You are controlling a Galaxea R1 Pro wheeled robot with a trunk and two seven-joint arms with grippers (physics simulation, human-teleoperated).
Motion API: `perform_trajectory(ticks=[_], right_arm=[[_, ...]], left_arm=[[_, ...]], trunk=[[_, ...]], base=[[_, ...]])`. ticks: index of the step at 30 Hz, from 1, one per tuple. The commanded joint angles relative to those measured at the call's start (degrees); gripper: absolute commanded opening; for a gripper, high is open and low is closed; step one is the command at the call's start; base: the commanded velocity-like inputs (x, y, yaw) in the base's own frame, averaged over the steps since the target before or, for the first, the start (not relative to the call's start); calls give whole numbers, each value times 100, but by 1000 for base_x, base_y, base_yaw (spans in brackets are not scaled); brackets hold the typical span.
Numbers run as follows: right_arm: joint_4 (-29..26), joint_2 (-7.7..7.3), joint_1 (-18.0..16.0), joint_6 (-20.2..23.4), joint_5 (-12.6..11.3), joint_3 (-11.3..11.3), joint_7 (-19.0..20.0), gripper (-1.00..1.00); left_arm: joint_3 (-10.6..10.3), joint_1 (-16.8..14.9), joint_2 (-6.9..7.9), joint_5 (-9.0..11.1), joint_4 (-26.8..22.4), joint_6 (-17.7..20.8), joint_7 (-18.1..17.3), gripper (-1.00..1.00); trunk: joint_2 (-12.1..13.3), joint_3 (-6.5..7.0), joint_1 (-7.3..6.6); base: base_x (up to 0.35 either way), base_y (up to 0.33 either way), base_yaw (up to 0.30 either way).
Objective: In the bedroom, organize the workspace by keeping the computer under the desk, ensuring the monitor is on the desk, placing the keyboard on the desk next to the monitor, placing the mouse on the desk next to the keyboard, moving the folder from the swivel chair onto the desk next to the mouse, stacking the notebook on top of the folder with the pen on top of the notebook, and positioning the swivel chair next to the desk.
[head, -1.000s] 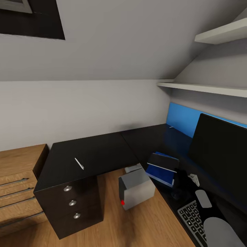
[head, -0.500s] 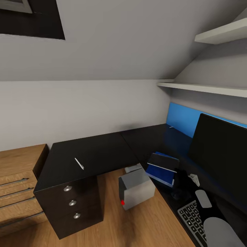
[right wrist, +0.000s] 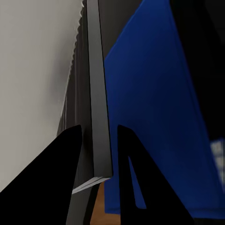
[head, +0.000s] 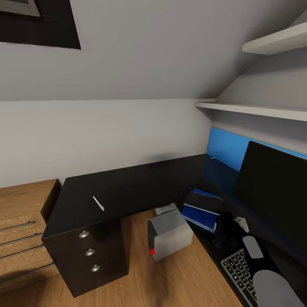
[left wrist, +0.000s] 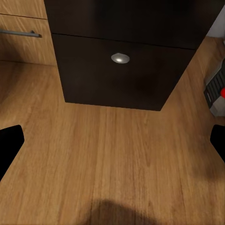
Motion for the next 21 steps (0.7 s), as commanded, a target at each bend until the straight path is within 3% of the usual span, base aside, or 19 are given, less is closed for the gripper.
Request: perform_trajectory(ticks=[1,21], right_arm=[[-2,3,-5,48,-35,-26,0,-100],[-2,2,-5,-220,-26,-18,-148,-100]], left_arm=[[16,2,-4,-26,-10,-2,18,100],[23,2,-4,-26,-10,-2,16,100]], trunk=[[-3,-5,0],[-3,-5,0]], base=[[0,0,0],[0,0,0]])
